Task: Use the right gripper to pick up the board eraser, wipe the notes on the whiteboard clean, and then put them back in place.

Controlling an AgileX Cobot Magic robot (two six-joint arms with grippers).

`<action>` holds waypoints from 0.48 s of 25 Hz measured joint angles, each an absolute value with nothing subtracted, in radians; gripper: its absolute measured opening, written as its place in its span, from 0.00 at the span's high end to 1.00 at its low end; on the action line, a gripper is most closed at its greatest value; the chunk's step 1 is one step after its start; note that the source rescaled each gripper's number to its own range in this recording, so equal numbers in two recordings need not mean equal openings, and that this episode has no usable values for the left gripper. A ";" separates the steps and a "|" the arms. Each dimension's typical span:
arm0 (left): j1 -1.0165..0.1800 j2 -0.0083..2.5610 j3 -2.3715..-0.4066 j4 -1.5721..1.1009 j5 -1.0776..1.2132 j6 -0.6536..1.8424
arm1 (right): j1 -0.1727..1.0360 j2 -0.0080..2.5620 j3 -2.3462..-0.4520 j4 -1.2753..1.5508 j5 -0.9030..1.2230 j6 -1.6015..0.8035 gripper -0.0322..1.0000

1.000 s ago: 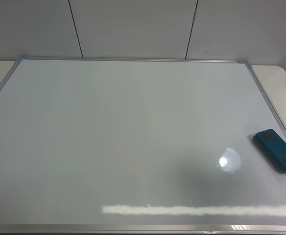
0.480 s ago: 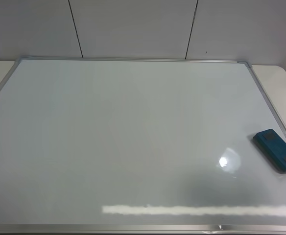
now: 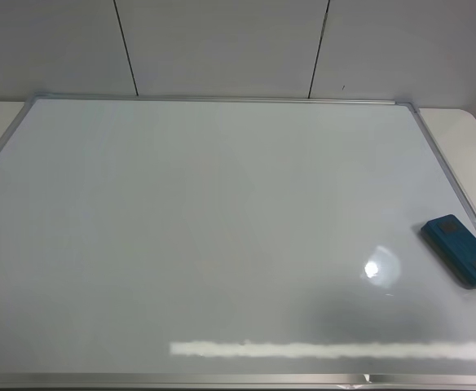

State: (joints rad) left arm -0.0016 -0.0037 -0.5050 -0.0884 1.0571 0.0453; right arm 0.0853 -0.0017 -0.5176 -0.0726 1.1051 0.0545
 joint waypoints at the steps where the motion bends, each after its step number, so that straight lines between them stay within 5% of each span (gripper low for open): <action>1: -0.002 -0.004 -0.505 -0.088 1.057 0.045 | 0.082 -0.002 -0.518 -0.073 1.104 0.055 0.00; 12: -0.002 -0.004 -0.505 -0.088 1.057 0.045 | 0.037 -0.002 -0.507 -0.072 1.080 0.062 0.00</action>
State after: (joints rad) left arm -0.0016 -0.0037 -0.5050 -0.0884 1.0571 0.0453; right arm 0.0367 -0.0017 -0.5070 -0.0717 1.0797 0.0618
